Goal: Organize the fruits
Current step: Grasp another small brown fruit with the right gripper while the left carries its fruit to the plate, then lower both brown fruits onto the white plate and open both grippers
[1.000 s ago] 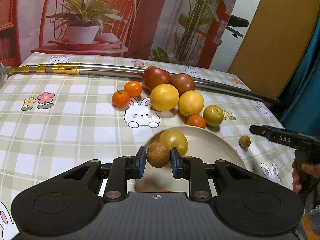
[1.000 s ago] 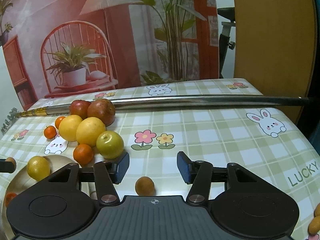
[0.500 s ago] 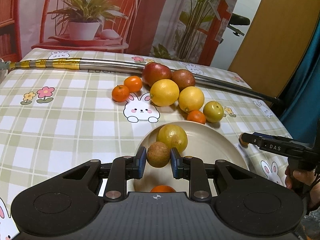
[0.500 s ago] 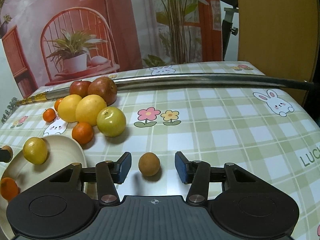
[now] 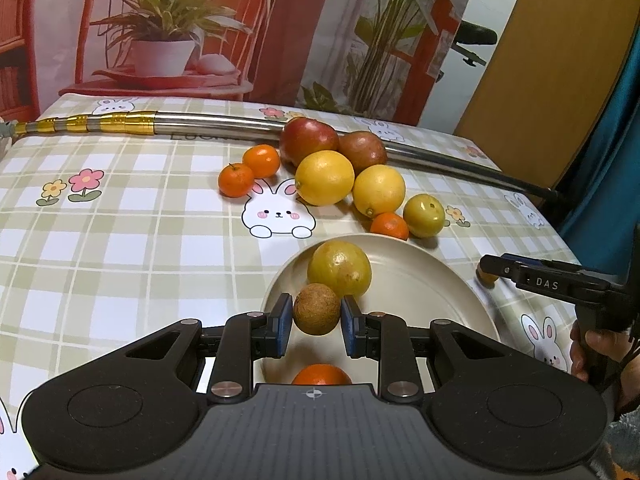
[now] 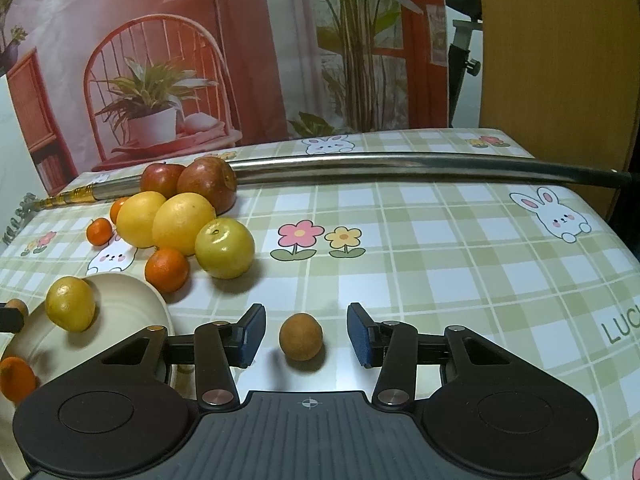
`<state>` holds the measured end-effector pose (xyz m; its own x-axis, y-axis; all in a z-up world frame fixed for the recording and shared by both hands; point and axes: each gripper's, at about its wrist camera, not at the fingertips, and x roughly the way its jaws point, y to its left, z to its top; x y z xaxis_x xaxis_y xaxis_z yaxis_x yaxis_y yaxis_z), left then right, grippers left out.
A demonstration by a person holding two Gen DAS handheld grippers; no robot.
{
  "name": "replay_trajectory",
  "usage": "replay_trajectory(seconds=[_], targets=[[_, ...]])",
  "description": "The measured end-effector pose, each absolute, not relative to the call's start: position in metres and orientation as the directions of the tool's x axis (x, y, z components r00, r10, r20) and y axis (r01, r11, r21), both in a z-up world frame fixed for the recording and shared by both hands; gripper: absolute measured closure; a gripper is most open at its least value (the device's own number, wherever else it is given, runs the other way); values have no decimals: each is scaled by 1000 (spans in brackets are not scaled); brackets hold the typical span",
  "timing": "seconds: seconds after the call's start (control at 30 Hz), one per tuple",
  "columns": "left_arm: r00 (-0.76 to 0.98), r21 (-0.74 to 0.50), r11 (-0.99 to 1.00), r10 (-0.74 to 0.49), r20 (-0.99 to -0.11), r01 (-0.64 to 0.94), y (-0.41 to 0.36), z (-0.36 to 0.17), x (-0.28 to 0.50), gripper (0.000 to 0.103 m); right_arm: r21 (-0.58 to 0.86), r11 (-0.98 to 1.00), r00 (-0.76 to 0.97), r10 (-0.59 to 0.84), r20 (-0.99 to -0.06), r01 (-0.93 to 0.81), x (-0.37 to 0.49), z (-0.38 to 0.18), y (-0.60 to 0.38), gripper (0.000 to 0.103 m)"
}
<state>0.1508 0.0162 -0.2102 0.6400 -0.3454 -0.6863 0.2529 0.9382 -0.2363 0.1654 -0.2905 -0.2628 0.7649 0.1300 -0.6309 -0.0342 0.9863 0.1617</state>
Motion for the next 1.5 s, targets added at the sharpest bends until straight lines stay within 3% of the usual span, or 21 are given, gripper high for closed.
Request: replay_trajectory(seconds=[0.27, 0.87, 1.13, 1.5], targets=[[631, -231, 939, -343, -696, 256, 14, -214, 149, 76, 165, 985, 753, 145, -642, -49, 162, -268, -290, 81], [635, -235, 940, -340, -694, 247, 13, -212, 141, 76, 210, 956, 751, 290, -593, -204, 139, -232, -255, 81], [630, -231, 941, -337, -699, 247, 14, -214, 139, 76, 210, 924, 680, 379, -628, -321, 122, -234, -214, 81], [621, -221, 943, -329, -712, 247, 12, -220, 142, 76, 200, 921, 647, 378, -662, -333, 120, -242, -206, 81]])
